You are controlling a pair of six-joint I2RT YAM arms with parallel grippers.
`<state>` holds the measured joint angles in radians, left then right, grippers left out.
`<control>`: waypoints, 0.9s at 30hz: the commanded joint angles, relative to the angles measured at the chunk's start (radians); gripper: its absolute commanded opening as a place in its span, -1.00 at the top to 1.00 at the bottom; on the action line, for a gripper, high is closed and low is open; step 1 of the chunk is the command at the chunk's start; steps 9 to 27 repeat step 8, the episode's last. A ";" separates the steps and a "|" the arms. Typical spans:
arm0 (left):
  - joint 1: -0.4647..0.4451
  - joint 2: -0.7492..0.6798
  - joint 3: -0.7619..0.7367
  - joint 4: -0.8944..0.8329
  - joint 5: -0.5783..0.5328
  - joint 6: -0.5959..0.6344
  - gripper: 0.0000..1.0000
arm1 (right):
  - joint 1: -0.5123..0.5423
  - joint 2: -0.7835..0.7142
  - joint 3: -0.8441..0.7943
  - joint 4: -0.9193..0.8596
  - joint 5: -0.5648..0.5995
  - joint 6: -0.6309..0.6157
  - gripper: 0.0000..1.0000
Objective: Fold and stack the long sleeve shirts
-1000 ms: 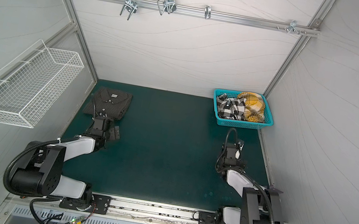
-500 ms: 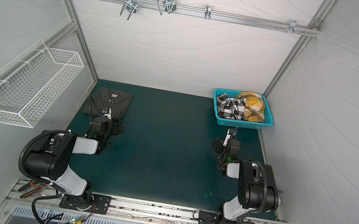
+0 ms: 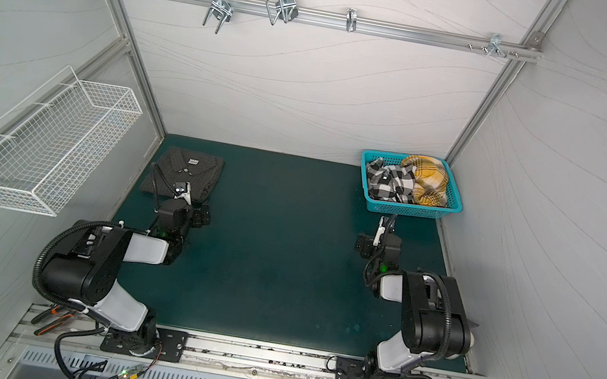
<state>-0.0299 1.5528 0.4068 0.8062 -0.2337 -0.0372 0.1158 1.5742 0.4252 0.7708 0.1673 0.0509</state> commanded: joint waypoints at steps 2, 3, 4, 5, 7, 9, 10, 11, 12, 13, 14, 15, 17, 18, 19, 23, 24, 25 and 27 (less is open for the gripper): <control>0.001 0.005 0.010 0.051 -0.011 0.018 -0.99 | -0.002 0.002 0.023 0.016 0.009 -0.029 -0.98; 0.001 0.004 0.010 0.050 -0.011 0.018 -0.99 | -0.008 0.024 0.049 -0.005 -0.003 -0.025 -0.99; 0.001 0.006 0.012 0.050 -0.011 0.018 -0.99 | -0.021 0.036 0.065 -0.029 -0.026 -0.016 -0.98; 0.002 0.006 0.013 0.048 -0.007 0.017 -0.99 | -0.023 0.029 0.061 -0.032 -0.027 -0.016 -0.99; 0.012 0.004 0.017 0.038 0.015 0.012 -0.99 | -0.020 0.010 0.032 0.002 -0.028 -0.021 -0.98; 0.013 0.003 0.016 0.037 0.016 0.012 -0.99 | -0.011 -0.004 0.014 0.028 -0.018 -0.029 -0.98; 0.013 0.003 0.016 0.037 0.016 0.012 -0.99 | -0.011 -0.004 0.014 0.028 -0.018 -0.029 -0.98; 0.013 0.003 0.016 0.037 0.016 0.012 -0.99 | -0.011 -0.004 0.014 0.028 -0.018 -0.029 -0.98; 0.013 0.003 0.016 0.037 0.016 0.012 -0.99 | -0.011 -0.004 0.014 0.028 -0.018 -0.029 -0.98; 0.013 0.003 0.016 0.037 0.016 0.012 -0.99 | -0.011 -0.004 0.014 0.028 -0.018 -0.029 -0.98; 0.013 0.003 0.016 0.037 0.016 0.012 -0.99 | -0.011 -0.004 0.014 0.028 -0.018 -0.029 -0.98; 0.013 0.003 0.016 0.037 0.016 0.012 -0.99 | -0.011 -0.004 0.014 0.028 -0.018 -0.029 -0.98; 0.013 0.003 0.016 0.037 0.016 0.012 -0.99 | -0.011 -0.004 0.014 0.028 -0.018 -0.029 -0.98; 0.013 0.003 0.016 0.037 0.016 0.012 -0.99 | -0.011 -0.004 0.014 0.028 -0.018 -0.029 -0.98; 0.013 0.003 0.016 0.037 0.016 0.012 -0.99 | -0.011 -0.004 0.014 0.028 -0.018 -0.029 -0.98; 0.013 0.003 0.016 0.037 0.016 0.012 -0.99 | -0.011 -0.004 0.014 0.028 -0.018 -0.029 -0.98; 0.013 0.003 0.016 0.037 0.016 0.012 -0.99 | -0.011 -0.004 0.014 0.028 -0.018 -0.029 -0.98; 0.013 0.003 0.016 0.037 0.016 0.012 -0.99 | -0.011 -0.004 0.014 0.028 -0.018 -0.029 -0.98; 0.013 0.003 0.016 0.037 0.016 0.012 -0.99 | -0.011 -0.004 0.014 0.028 -0.018 -0.029 -0.98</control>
